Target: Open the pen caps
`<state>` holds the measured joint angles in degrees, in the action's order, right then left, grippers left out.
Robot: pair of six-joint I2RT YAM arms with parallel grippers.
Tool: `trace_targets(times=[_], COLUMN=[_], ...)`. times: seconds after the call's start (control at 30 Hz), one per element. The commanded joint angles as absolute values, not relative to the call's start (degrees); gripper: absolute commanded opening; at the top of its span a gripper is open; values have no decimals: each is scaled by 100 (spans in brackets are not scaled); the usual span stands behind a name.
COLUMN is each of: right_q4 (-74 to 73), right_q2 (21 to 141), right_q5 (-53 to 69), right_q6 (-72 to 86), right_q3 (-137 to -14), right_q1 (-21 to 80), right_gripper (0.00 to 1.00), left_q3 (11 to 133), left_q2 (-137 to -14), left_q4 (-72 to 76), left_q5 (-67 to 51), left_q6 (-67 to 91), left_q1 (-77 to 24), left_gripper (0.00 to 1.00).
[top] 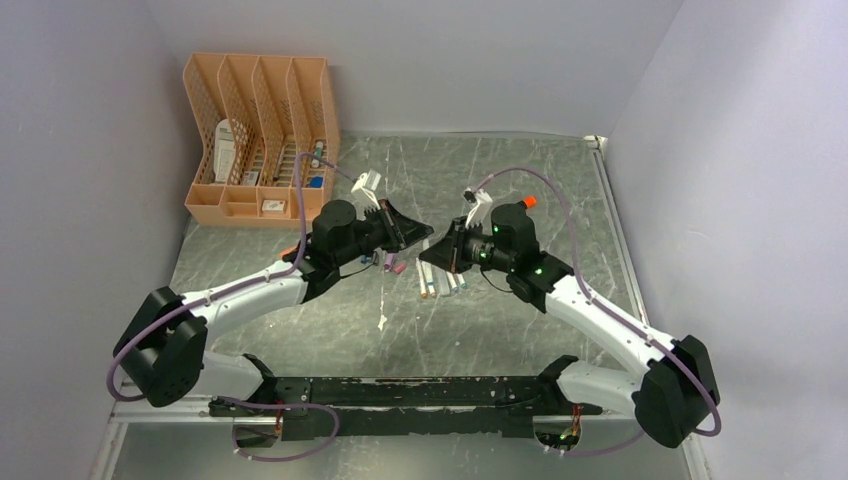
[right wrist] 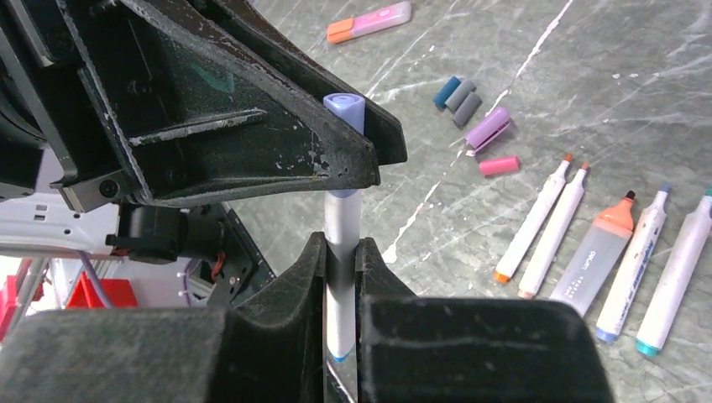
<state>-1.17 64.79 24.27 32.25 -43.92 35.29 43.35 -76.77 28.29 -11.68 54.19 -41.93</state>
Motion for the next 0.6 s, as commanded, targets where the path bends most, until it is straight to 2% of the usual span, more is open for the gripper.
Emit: trace_targets(times=[0.0,0.2,0.33,0.47,0.57], right_q4=[-330,-505,-906,-2032,-2415], right_q2=[6084,5255,4846,5453,6311], right_q5=[2615,2209,1889,846,362], right_q6=[3382,3970,4033,3286,2663], right_q3=[-3881,-3107,-2983,-3872,-4404], right_q1=[3887,4610,4659,4500,3858], right_gripper=[0,0,0,0,0], left_q3=[5067,6006,6393,6213,5752], left_q2=[-7848,-8393,-8476,-8148,-7693], left_q4=[2907,2712,2144,1194,601], left_q5=[-925,-1210,-1316,-1383,-1367], left_q6=[4961,4703,4417,4150,4083], left_q1=[-3890,-2781,-2436,-2435,-2436], left_gripper=[7,7,7,7,7])
